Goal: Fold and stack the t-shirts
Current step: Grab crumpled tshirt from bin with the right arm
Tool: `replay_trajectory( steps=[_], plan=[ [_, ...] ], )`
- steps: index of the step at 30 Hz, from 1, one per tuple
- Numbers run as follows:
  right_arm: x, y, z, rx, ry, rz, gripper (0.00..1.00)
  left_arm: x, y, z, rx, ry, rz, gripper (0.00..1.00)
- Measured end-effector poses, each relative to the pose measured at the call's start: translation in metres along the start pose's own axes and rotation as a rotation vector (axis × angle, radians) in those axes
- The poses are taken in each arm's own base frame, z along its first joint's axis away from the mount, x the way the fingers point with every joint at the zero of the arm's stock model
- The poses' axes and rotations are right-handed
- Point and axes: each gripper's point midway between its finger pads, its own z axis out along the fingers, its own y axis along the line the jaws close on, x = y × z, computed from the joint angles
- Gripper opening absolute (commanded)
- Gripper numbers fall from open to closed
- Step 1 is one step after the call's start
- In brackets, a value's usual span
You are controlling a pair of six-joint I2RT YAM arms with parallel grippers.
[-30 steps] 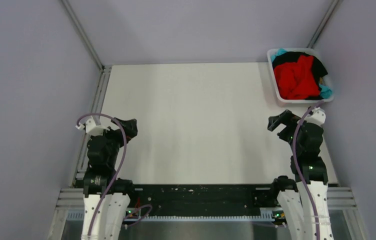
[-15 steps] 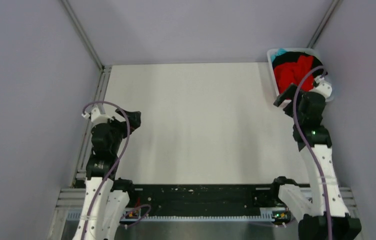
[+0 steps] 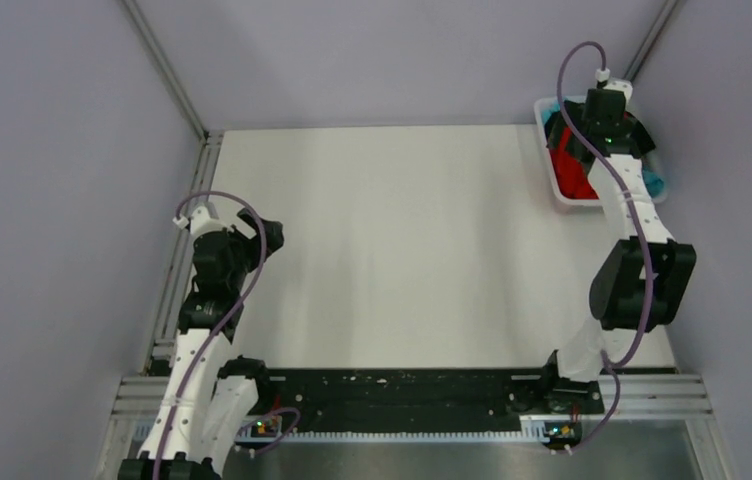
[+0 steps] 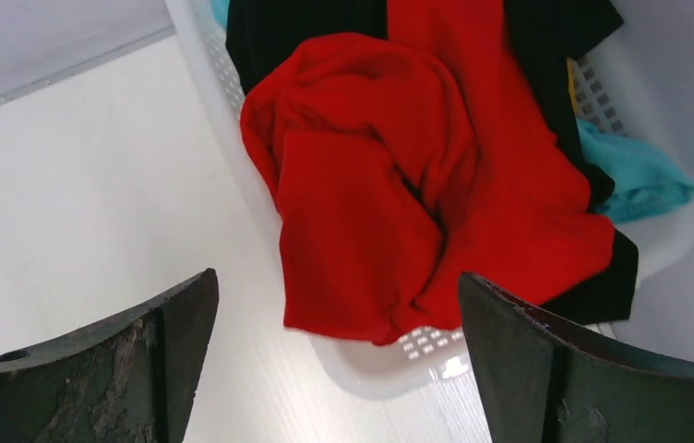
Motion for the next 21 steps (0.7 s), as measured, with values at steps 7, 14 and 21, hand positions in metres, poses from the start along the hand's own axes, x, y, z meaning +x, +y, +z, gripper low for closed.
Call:
replay_trajectory(
  steps=[7, 14, 21],
  plan=[
    [0.031, -0.007, 0.068, 0.045, 0.116, -0.035, 0.64, 0.007, 0.008, 0.009, -0.034, 0.027, 0.016, 0.99],
    [0.059, -0.014, 0.093, -0.007, 0.203, 0.051, 0.0, 0.009, 0.012, 0.011, -0.053, 0.034, 0.025, 0.99],
    [0.013, -0.001, 0.064, -0.134, 0.111, 0.121, 0.0, 0.009, 0.011, 0.011, -0.048, 0.034, 0.033, 0.99]
  ],
)
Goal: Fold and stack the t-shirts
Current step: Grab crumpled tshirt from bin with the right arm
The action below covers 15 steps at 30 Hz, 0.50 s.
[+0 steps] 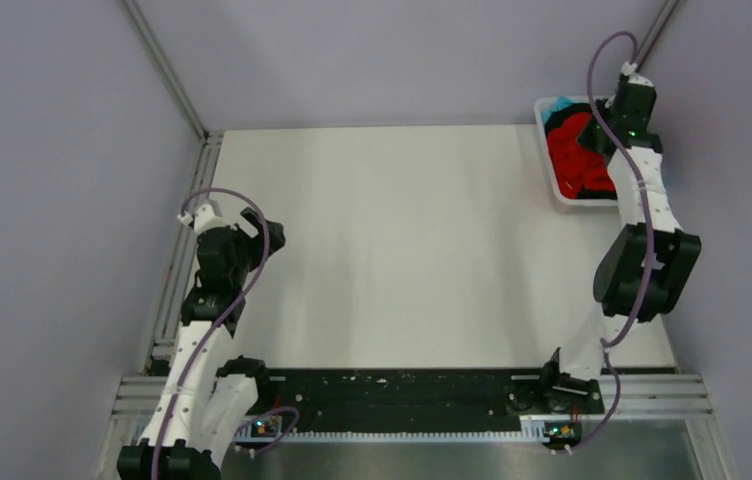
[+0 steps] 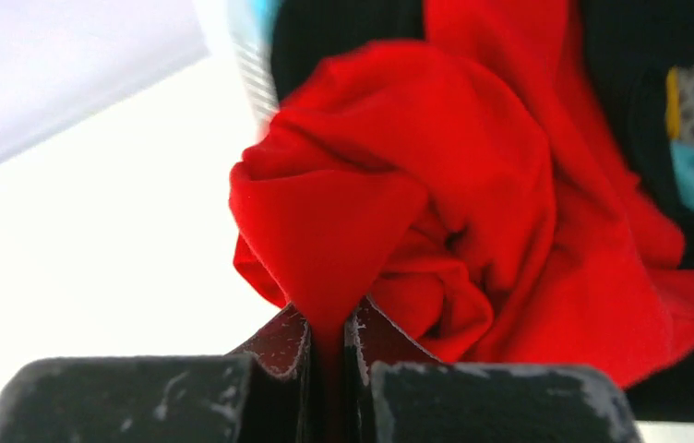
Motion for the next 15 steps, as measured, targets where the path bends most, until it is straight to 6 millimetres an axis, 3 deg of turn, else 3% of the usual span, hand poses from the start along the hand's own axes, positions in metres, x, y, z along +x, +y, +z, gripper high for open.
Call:
replay_trajectory(
  steps=[4, 7, 9, 12, 15],
  plan=[
    [-0.074, 0.039, -0.081, -0.184, -0.242, -0.007, 0.0, -0.001, -0.003, 0.0, 0.018, -0.003, 0.002, 0.99],
    [-0.127, 0.07, -0.175, -0.354, -0.481, -0.03, 0.0, -0.001, -0.007, 0.0, 0.036, -0.002, 0.003, 0.99],
    [-0.151, 0.09, -0.241, -0.467, -0.627, -0.055, 0.0, -0.001, -0.008, 0.0, 0.045, -0.004, 0.005, 0.99],
    [-0.164, 0.13, -0.318, -0.651, -0.752, -0.118, 0.0, -0.002, -0.011, 0.0, 0.059, -0.003, 0.005, 0.99],
    [-0.149, 0.179, -0.365, -0.861, -0.768, -0.197, 0.0, -0.003, -0.013, -0.002, 0.069, -0.008, 0.005, 0.99]
  ],
)
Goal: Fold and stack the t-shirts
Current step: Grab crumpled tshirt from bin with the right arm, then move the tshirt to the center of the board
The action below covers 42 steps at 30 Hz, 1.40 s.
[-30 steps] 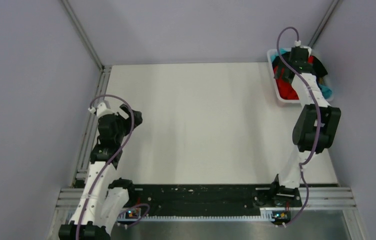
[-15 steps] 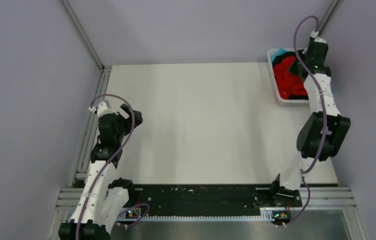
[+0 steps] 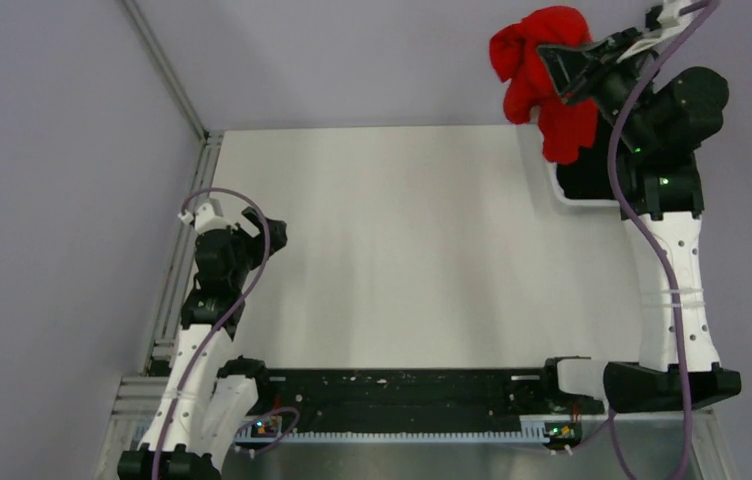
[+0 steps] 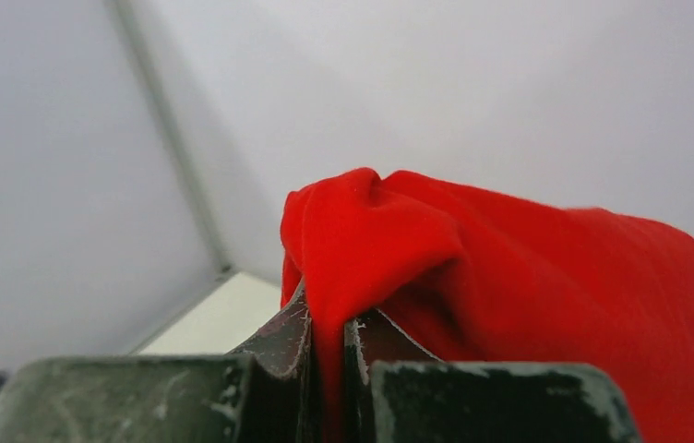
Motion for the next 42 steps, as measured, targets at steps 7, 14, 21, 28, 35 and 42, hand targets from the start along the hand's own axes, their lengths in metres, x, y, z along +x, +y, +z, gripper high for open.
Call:
replay_trajectory(
  steps=[7, 14, 21, 28, 35, 42],
  plan=[
    [0.038, 0.132, 0.002, -0.418, 0.116, 0.137, 0.0, -0.002, -0.007, -0.006, 0.04, -0.006, -0.002, 0.99],
    [0.114, 0.184, -0.017, -0.531, 0.264, 0.247, 0.0, 0.003, -0.007, -0.009, 0.032, 0.014, -0.04, 0.99],
    [0.297, 0.111, -0.053, -0.093, 0.576, 0.333, 0.83, 0.02, 0.0, -0.007, -0.006, 0.091, -0.096, 0.99],
    [0.388, 0.028, -0.099, 0.396, 0.833, 0.208, 0.99, 0.063, 0.01, 0.013, -0.062, 0.285, -0.15, 0.99],
    [0.358, 0.029, -0.119, 0.441, 0.771, 0.175, 0.99, 0.129, -0.008, 0.025, -0.072, 0.544, -0.044, 0.99],
    [0.386, 0.11, -0.156, 0.213, 0.873, 0.106, 0.99, 0.183, -0.016, 0.03, -0.08, 0.713, 0.106, 0.91]
  ],
)
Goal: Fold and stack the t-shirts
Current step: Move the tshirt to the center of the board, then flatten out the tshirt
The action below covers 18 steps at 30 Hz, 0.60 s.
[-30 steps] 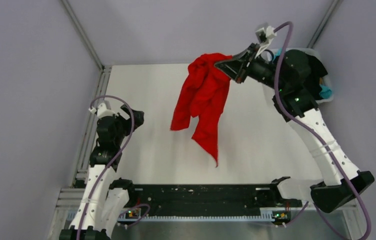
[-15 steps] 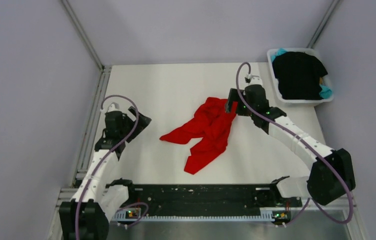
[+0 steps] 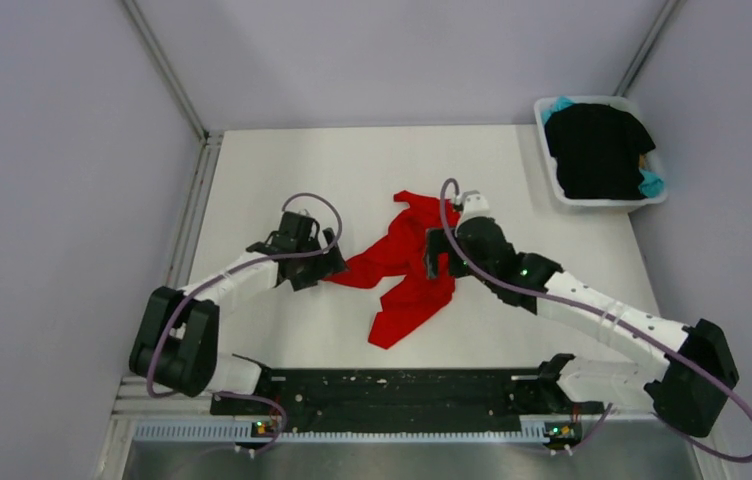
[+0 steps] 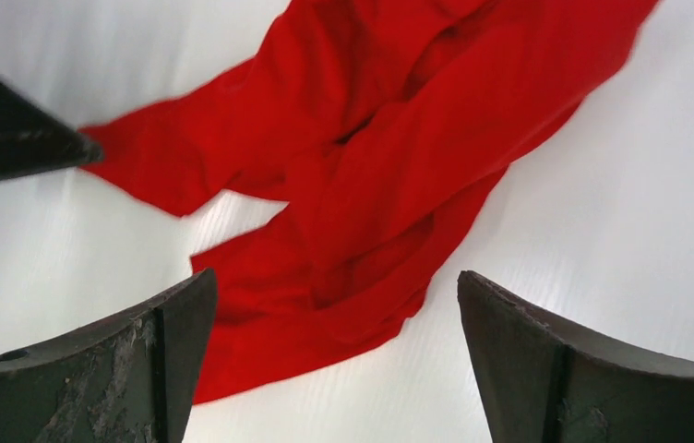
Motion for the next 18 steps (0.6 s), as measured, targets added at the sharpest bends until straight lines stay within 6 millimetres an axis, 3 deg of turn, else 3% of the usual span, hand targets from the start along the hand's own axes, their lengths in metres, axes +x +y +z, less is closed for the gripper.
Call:
replay_trajectory(
  steps=[3, 7, 10, 11, 13, 18],
  plan=[
    [0.024, 0.025, 0.0, -0.03, 0.047, -0.095, 0.98, 0.012, 0.009, 0.013, -0.053, 0.051, 0.031, 0.85],
    [0.057, 0.058, 0.004, -0.041, 0.117, -0.217, 0.96, 0.01, 0.0, 0.02, -0.055, 0.063, 0.081, 0.71],
    [0.076, 0.075, 0.007, -0.055, 0.159, -0.242, 0.96, 0.011, -0.006, 0.027, -0.06, 0.061, 0.114, 0.46],
    [0.082, 0.079, 0.007, -0.058, 0.17, -0.25, 0.96, 0.01, -0.007, 0.03, -0.067, 0.062, 0.121, 0.34],
    [0.095, 0.089, 0.007, -0.074, 0.191, -0.266, 0.96, 0.009, -0.008, 0.036, -0.072, 0.057, 0.13, 0.01],
    [0.13, 0.121, 0.005, -0.147, 0.247, -0.264, 0.9, 0.005, -0.013, 0.042, -0.061, 0.045, 0.122, 0.0]
  ],
)
